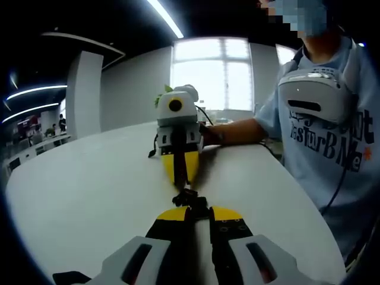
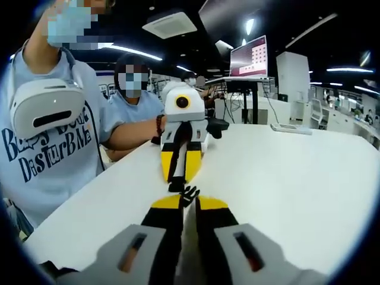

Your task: Snap the two parts of the plastic buckle together until the buckle closes and remains connected.

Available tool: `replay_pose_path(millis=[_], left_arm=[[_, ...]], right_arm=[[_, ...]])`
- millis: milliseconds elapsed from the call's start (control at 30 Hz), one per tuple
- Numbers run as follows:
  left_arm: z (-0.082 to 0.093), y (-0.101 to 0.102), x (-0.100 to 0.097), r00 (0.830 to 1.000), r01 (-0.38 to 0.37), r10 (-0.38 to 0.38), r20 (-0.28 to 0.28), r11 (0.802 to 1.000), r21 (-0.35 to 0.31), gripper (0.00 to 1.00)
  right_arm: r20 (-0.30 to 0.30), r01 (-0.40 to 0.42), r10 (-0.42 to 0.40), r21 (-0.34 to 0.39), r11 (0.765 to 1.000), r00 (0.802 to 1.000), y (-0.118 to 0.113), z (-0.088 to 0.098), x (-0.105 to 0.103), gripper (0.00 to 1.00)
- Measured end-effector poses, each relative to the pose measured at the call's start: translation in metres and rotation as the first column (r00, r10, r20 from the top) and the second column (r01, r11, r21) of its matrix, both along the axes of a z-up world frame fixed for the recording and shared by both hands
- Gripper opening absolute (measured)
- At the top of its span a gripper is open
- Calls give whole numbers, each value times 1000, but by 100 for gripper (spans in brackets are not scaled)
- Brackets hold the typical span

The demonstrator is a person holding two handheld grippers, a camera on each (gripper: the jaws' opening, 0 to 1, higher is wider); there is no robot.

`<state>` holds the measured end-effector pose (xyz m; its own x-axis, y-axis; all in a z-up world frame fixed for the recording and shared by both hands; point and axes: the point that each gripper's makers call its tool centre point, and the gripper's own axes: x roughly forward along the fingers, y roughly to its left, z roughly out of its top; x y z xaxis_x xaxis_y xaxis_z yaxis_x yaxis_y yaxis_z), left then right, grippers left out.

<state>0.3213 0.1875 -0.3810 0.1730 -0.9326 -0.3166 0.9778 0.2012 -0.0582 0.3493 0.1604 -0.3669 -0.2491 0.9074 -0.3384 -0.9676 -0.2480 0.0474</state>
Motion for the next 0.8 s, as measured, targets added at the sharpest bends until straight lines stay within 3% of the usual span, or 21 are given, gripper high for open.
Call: replay_pose_path(millis=[400,700,800], left_arm=[[0,4,4,999,-32,32,0,999,6,11],[1,9,7,998,-64,64,-12,998,11,12],[1,10,7,998,-65,66,-12,998,12,12]], right_arm=[[15,-28,29,-36,999,999,7,-7,-13,27],[35,-6,7,-29,1000,999,16,-10,-11,34],[51,2,0,-27,1000,999,16,-10,-10,32]])
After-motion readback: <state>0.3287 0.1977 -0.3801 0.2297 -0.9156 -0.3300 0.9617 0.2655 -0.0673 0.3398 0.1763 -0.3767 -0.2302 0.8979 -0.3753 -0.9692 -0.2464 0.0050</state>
